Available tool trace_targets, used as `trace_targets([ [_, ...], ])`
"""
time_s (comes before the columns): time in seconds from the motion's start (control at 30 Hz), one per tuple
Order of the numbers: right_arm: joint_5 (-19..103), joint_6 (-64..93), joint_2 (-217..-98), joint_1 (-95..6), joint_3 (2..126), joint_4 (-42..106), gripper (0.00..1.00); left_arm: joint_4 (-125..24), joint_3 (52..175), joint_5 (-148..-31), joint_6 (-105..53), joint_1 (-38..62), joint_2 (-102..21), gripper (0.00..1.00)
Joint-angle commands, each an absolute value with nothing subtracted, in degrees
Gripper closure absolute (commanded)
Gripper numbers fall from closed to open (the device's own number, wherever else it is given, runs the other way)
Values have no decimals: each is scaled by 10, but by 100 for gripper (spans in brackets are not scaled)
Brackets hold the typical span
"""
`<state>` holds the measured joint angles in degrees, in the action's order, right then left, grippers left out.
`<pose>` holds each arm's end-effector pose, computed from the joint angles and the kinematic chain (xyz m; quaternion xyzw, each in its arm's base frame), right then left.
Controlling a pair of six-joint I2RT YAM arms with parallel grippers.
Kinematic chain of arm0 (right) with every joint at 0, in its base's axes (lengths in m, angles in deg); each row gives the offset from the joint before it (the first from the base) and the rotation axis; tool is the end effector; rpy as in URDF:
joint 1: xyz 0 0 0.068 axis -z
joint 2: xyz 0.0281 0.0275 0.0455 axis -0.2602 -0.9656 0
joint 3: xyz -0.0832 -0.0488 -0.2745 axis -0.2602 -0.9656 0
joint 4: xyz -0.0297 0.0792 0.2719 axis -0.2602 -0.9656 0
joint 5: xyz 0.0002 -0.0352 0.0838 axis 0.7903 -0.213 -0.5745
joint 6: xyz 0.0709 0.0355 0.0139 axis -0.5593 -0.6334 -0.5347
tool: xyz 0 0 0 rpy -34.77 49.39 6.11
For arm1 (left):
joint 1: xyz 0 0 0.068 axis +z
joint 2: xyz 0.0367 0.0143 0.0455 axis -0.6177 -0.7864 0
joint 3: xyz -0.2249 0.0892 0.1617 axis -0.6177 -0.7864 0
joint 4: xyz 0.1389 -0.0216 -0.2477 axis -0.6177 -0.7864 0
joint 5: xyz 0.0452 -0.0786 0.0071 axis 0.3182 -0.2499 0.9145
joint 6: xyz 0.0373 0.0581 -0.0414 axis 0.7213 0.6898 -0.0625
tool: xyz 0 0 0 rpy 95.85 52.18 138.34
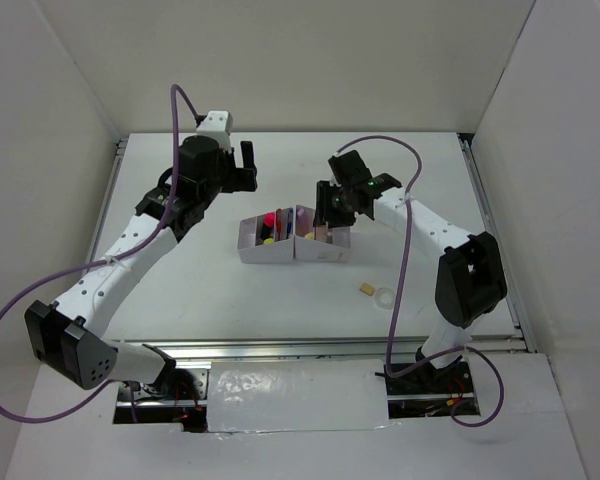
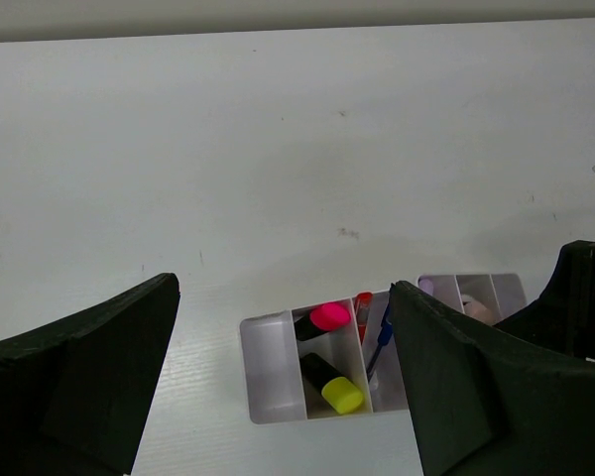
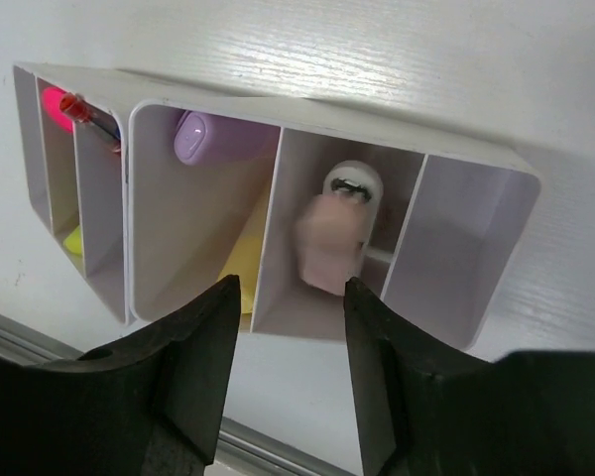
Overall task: Sort the stationery into containers
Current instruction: Place the stapler in the storage box, then pick up the stationery from the center of the board.
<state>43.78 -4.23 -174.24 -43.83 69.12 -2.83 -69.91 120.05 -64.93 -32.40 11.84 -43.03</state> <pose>0.3662 0.2084 0.2557 -0.0432 0.9464 0.1841 0.2618 0.3354 -0.1442 0.4132 -0.0285 0.7985 -0.1198 0.5893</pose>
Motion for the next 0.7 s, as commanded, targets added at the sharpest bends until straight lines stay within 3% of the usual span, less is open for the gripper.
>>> trace_targets([
  [0.0, 426, -39, -1737, -445, 701, -28, 46, -683, 1196, -665, -329, 124, -418, 1],
  [0.07, 421, -38, -1736, -444, 704, -29, 36, -685, 1196, -674, -327, 127, -418, 1],
  [0.13, 419, -34, -1734, -445, 713, -35, 33, -690, 1201, -683, -325, 128, -419, 1],
  [0.43, 376, 134, -1570, -364, 651, -50, 49, -690, 1176, -860, -203, 136, -401, 2],
  [0.57, 373, 270, -1525, -333, 591, -118, 51, -681, 1158, -915, -184, 131, -386, 4],
  [0.67, 393, 314, -1496, -320, 529, -158, 44, -681, 1158, -913, -184, 130, -387, 3],
])
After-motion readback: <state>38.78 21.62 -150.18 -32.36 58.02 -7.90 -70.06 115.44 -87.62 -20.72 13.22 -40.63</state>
